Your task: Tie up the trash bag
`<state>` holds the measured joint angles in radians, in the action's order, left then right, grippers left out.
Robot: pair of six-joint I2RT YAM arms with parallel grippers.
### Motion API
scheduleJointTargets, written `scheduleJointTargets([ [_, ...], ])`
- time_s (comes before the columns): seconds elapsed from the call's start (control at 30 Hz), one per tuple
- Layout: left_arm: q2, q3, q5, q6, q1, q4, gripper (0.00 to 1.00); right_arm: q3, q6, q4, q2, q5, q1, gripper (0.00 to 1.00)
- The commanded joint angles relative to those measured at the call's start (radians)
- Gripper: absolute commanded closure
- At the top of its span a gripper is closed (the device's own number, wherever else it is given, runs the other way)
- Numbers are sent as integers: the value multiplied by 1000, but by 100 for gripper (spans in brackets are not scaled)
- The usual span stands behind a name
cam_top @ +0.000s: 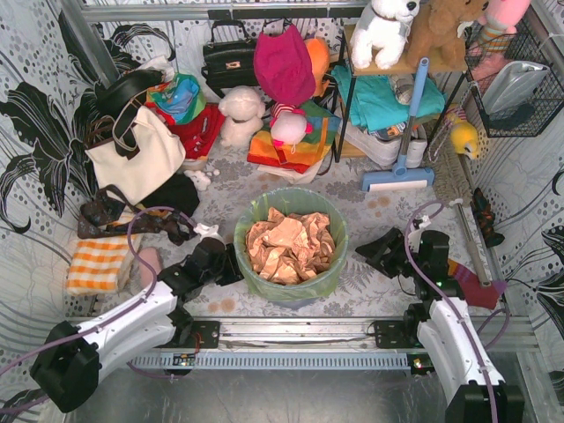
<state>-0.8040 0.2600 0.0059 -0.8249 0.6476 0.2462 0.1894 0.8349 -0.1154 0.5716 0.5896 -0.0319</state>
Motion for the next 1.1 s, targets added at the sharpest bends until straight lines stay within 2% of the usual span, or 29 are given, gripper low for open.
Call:
scheduleJointTargets([
  [0.0, -22, -10, 19, 10, 7, -68, 57, -23, 21, 45, 11, 39, 3, 36],
  [0.27, -56, -8, 22, 17, 10, -82, 56, -25, 22, 65, 39, 65, 1, 42],
  [0.43, -63, 11, 3, 25, 14, -61, 63, -27, 28, 100, 87, 73, -23, 43],
  [0.73, -56, 13, -4, 28, 18, -63, 70, 10, 86, 228, 254, -68, -251, 44],
  [0.87, -55, 13, 1, 31, 18, -63, 74, 18, 96, 251, 300, -76, -264, 46],
  [1.07, -48, 15, -3, 32, 20, -61, 75, 8, 150, 354, 342, -66, -309, 49],
])
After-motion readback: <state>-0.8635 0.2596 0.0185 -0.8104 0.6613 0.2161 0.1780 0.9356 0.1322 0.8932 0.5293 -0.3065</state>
